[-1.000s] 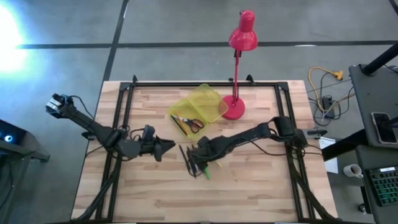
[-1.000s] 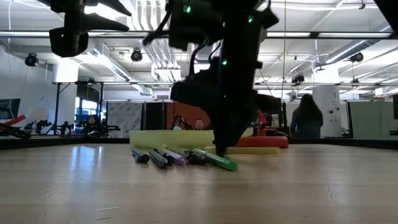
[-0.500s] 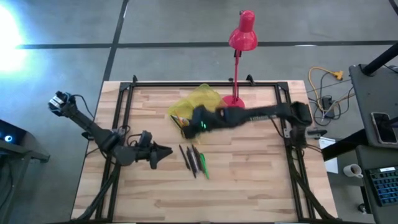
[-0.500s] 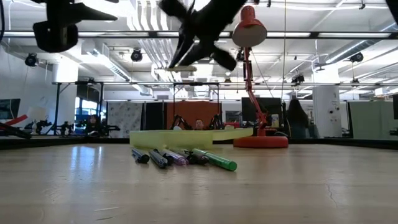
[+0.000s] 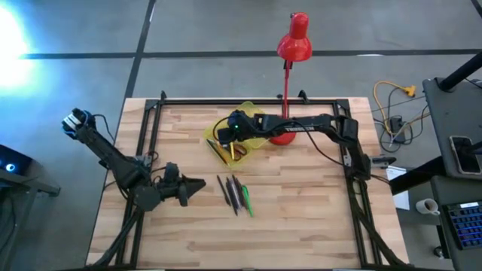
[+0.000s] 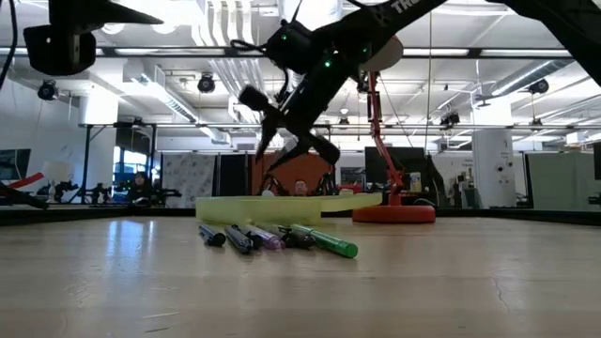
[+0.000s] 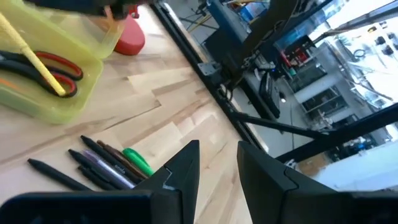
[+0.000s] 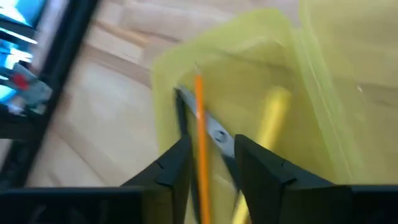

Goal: Pick & place school supplies into a supply box
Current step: Put the black pen into the yellow supply box

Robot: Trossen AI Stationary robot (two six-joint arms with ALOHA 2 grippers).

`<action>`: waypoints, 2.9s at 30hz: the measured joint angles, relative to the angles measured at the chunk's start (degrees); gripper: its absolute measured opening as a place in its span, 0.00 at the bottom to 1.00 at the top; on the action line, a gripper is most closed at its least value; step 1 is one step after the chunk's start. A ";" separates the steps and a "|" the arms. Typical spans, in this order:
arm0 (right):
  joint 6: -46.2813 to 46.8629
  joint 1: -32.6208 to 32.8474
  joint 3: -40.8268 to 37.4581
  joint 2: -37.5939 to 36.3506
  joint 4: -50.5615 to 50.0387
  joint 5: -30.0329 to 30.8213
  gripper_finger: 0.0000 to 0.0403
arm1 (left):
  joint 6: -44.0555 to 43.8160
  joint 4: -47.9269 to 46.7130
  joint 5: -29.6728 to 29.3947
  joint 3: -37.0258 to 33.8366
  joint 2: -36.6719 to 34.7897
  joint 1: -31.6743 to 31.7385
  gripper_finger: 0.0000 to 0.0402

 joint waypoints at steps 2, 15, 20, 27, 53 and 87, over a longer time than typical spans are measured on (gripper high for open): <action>-0.38 -0.07 0.21 -0.04 0.83 -0.57 0.32 | -0.68 0.15 0.02 0.00 1.49 0.00 0.23; -31.51 11.85 0.38 -8.04 -19.90 -0.24 0.42 | 5.73 4.34 12.39 0.00 15.13 -0.20 0.23; -28.38 20.08 0.32 -9.88 -32.04 8.53 0.42 | 18.34 6.92 18.84 0.02 15.43 2.27 0.23; -16.02 29.41 0.22 -10.27 -42.13 10.25 0.42 | 37.76 3.21 36.31 3.81 15.66 11.98 0.23; 18.86 47.34 -0.16 -10.27 -60.92 13.64 0.42 | 88.29 -35.00 52.87 27.71 39.37 27.04 0.37; 17.98 47.52 -3.58 -9.99 -60.72 14.64 0.42 | 99.35 -35.09 53.60 27.58 47.09 33.57 0.21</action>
